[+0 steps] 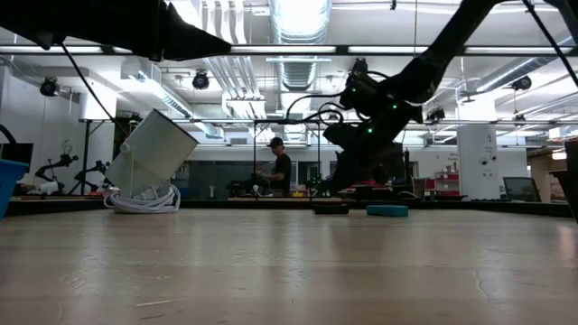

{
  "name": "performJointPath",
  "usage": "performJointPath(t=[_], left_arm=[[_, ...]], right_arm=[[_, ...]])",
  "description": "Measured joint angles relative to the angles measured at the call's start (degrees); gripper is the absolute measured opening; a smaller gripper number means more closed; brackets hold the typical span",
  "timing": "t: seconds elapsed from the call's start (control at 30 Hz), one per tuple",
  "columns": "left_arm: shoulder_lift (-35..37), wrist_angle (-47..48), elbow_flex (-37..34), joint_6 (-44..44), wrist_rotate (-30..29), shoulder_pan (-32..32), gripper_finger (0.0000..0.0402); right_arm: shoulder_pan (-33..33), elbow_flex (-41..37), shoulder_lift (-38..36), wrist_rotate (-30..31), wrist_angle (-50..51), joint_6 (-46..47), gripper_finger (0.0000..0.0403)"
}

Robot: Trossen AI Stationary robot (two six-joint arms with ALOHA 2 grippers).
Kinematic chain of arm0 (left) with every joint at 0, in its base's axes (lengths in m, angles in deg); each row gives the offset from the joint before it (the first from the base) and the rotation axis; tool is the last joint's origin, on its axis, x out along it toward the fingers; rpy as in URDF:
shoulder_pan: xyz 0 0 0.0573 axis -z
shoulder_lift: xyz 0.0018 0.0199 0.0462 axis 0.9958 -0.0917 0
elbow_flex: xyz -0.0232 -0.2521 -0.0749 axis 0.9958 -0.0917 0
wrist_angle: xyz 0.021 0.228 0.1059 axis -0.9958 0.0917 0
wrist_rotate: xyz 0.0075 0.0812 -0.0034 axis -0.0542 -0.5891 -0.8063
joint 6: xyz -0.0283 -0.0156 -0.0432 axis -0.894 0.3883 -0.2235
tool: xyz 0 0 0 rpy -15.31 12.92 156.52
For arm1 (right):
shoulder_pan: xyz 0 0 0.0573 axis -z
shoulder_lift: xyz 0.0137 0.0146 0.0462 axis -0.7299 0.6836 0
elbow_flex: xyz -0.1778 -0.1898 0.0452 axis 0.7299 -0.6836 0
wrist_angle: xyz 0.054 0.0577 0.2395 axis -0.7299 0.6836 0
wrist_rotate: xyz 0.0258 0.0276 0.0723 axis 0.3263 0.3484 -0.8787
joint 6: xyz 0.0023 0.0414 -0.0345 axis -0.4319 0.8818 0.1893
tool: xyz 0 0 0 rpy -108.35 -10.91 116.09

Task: Pick & Place Office items
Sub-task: Put the black digital clock into the blue bin

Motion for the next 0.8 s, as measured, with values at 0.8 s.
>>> performJointPath(t=[0.8], left_arm=[[0.00, 0.18, -0.15, 0.00, 0.00, 0.00, 0.0280]], right_arm=[[-0.83, 3.56, 3.90, -0.78, 8.14, 1.34, 0.0008]])
